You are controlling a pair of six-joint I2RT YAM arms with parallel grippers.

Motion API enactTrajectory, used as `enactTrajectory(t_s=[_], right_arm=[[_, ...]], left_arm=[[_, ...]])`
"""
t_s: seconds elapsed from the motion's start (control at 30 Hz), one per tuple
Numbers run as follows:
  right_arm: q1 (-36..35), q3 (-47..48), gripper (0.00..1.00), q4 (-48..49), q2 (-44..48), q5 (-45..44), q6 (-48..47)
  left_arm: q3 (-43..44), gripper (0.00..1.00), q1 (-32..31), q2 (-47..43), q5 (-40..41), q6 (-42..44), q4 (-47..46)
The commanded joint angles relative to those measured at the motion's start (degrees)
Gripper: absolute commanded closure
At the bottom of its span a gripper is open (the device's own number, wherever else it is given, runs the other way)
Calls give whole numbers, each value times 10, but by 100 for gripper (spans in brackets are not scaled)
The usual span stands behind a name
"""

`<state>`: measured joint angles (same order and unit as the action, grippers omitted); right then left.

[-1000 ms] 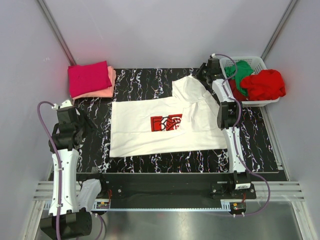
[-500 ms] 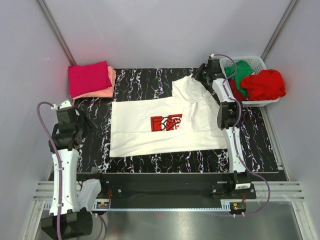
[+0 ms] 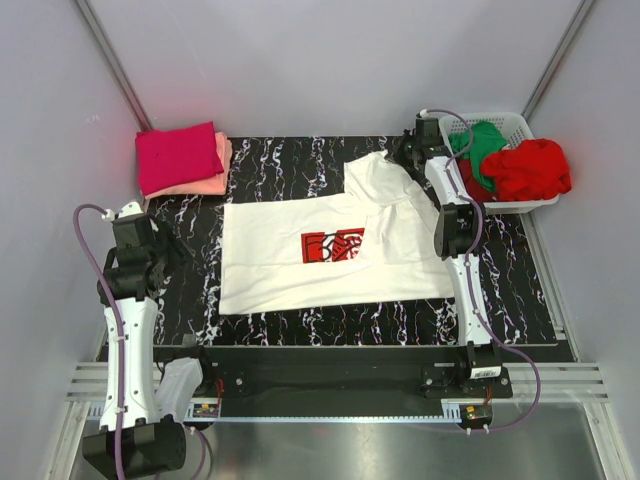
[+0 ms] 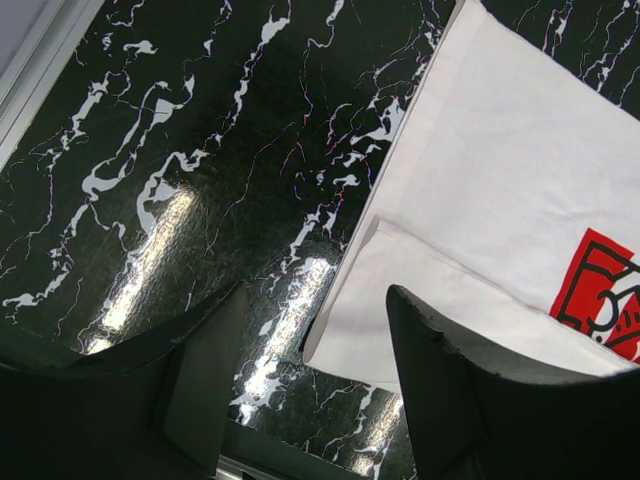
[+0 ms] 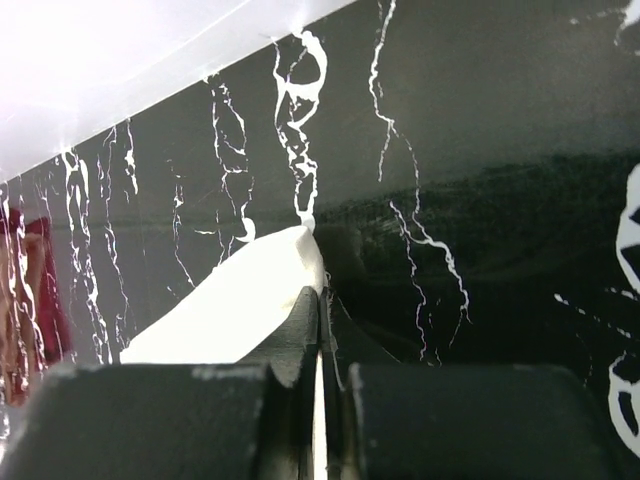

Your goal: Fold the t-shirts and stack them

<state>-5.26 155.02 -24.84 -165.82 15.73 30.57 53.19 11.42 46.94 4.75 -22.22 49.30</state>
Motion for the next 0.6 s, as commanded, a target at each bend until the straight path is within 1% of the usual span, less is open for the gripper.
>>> enactTrajectory(t_s=[0.0,0.17,0.27,0.37,0.4,0.43,0.47,0.5,0.53,0.57], right_arm=[[-6,-15,100,30,44,9,-38],[-5,-68,100,52,148,35,-72],[-12,-122,100,56,221,56,-94],[-26,-188,100,47,303,58,-132],[-30,-231,100,47,326,55,-139],[-33,-257,100,47,373,48,-150],[-38,-283,100,49,398,43,-153],[-42,-337,100,48,422,41,-159],[-44,-366,100,49,472,26,-161],[-45,-399,100,56,498,21,-155]], left_arm=[[0,37,4,-8,-4,9,-26],[0,36,3,-7,-4,9,-26],[0,36,4,-7,-4,9,-26],[1,36,4,-2,-4,9,-26],[1,36,4,1,-3,8,-26],[2,36,4,3,-4,7,-25],[2,37,4,13,-13,6,-27],[7,38,4,21,-22,6,-29],[11,39,5,31,-34,-4,-32],[13,40,4,52,-57,-11,-39]])
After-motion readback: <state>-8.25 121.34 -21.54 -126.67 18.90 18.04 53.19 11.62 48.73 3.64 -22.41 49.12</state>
